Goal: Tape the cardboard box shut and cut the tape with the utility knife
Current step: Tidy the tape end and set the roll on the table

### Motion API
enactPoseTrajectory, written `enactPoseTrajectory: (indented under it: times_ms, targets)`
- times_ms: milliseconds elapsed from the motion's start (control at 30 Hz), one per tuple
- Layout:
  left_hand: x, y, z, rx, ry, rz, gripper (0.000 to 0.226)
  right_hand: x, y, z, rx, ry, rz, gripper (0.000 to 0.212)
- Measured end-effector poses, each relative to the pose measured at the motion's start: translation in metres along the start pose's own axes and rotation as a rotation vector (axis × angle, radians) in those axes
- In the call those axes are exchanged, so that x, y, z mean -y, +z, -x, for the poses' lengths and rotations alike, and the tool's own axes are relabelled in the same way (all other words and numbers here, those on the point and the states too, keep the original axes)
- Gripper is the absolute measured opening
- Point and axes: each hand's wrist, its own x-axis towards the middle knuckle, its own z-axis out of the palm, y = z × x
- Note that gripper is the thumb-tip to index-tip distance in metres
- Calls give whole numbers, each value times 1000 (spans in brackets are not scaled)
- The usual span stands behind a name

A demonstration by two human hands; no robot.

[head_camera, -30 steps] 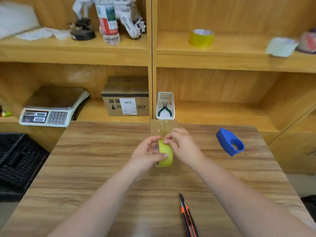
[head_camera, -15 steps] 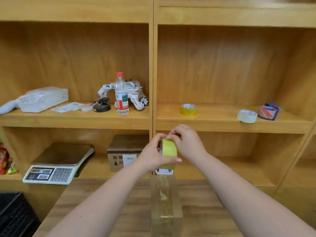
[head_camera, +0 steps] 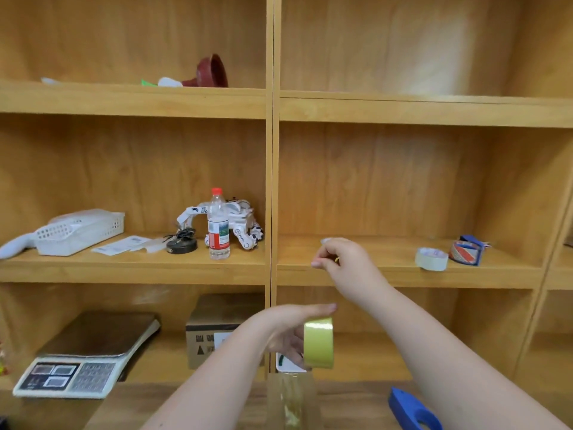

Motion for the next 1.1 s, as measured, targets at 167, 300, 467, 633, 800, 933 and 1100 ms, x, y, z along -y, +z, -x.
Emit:
enactPoseTrajectory:
  times_ms: [167,300,467,633,800,933,1100]
  targets:
    - [1,-2,7,-244,368,-159,74,6,-10,4,14,9,-126,19]
    - [-5,-4,16,-475,795,-1,31,12,-11,-2,-5,-26,-151,13]
    - [-12,-4,29,-590,921,47,17,13,-10,-11,-66,-20,-217,10]
    - [-18,-4,36,-566,967,165,25,0,-1,-5,-109,35,-373,24]
    - [-21,-5,37,-559,924,280,25,-1,3,17,-211,134,-737,35]
    - [-19,-6,36,-562,887,326,29,5,16,28,-140,114,-822,38]
    - [-19,-6,34,-582,828,368,25,4,27,24,-161,54,-654,34]
